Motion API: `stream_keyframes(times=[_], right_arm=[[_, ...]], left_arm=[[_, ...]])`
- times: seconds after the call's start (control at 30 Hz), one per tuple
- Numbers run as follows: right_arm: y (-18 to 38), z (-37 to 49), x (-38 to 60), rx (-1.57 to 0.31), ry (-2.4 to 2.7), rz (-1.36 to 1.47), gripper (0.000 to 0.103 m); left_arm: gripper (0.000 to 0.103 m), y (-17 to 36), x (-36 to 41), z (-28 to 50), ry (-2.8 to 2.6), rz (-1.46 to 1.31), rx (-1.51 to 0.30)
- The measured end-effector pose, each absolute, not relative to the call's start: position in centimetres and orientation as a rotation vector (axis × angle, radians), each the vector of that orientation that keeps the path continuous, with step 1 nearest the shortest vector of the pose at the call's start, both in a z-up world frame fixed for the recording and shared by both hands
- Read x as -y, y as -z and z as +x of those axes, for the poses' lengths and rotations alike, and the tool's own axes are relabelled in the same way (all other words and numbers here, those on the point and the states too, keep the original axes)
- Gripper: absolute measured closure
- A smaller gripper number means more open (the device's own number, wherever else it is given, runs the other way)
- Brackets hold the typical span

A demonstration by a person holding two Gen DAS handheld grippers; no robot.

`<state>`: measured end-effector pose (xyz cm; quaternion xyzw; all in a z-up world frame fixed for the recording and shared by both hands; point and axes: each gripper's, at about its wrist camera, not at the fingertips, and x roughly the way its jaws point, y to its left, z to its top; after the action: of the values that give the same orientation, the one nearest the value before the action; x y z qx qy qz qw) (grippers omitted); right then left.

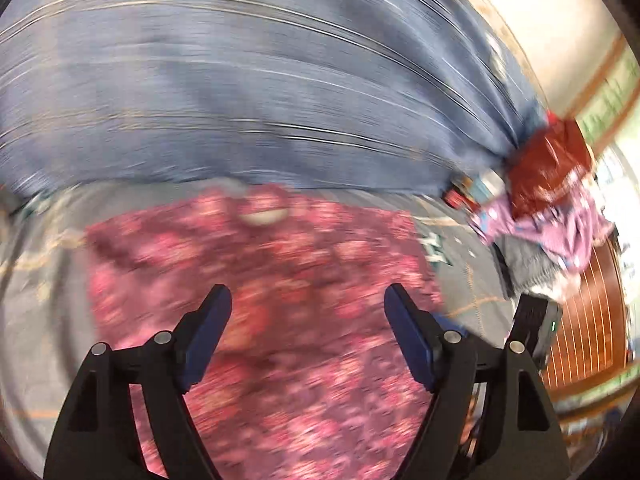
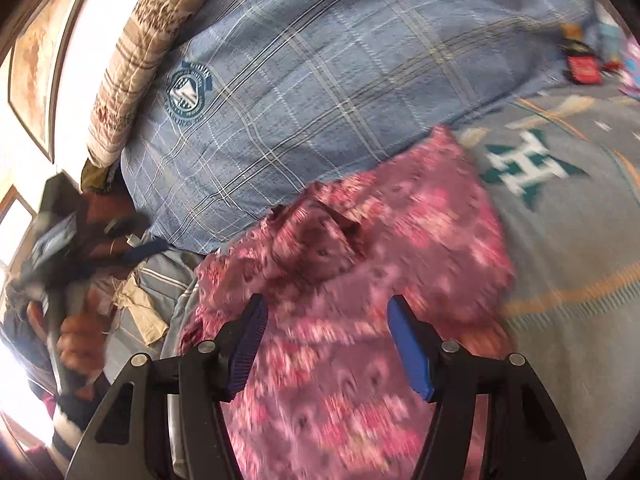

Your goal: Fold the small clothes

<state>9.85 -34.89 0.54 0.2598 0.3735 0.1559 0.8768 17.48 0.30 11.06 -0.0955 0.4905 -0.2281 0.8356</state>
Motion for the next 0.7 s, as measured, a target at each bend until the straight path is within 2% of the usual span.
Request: stream_keyframes(times=[0.17, 0.33, 0.4, 0.43, 0.47, 0.5, 0.53, 0.6, 0.7], right_arm=[[0.1, 15.1, 31.5, -0.812, -0.314, 0.338, 0.035], [1.4, 18.8, 28.8, -0.875, -0.354, 0.219, 0.035], [1.6, 19.5, 28.4, -0.874, -0.375, 0.224, 0.039], [1.6, 19.8, 28.3, -0.866, -0.384, 0.235, 0.049], [1.6, 20.1, 28.5, -0.86, -0.404, 0.263, 0.076], [1.5, 20.2, 28.7, -0.857, -0.416, 0.285, 0.094], [1.5, 20.4, 29.0, -0.859, -0.43, 0.321, 0.099], [0.8, 20.2, 30.1, -0.839, -0.461, 0.42, 0.099], [-1.3, 19.0, 31.5, -0.764, -0.485, 0.518, 0.099]], left_arm=[[0.024, -4.8, -8.1, 15.0, 0.384, -0.451, -1.121], [0.024, -0.3, -9.2, 14.6, 0.318, -0.55, -1.171], [0.025, 1.0, -9.6, 15.4, 0.275, -0.607, -1.174], [0.025, 1.6, -9.8, 15.8, 0.252, -0.63, -1.186], [0.03, 1.9, -9.9, 16.2, 0.232, -0.636, -1.194], [0.043, 2.1, -10.0, 16.4, 0.21, -0.635, -1.2], [0.049, 2.0, -10.1, 16.6, 0.197, -0.634, -1.2], [0.071, 1.5, -10.1, 16.6, 0.215, -0.645, -1.19], [0.076, 0.5, -10.1, 16.5, 0.209, -0.632, -1.17]])
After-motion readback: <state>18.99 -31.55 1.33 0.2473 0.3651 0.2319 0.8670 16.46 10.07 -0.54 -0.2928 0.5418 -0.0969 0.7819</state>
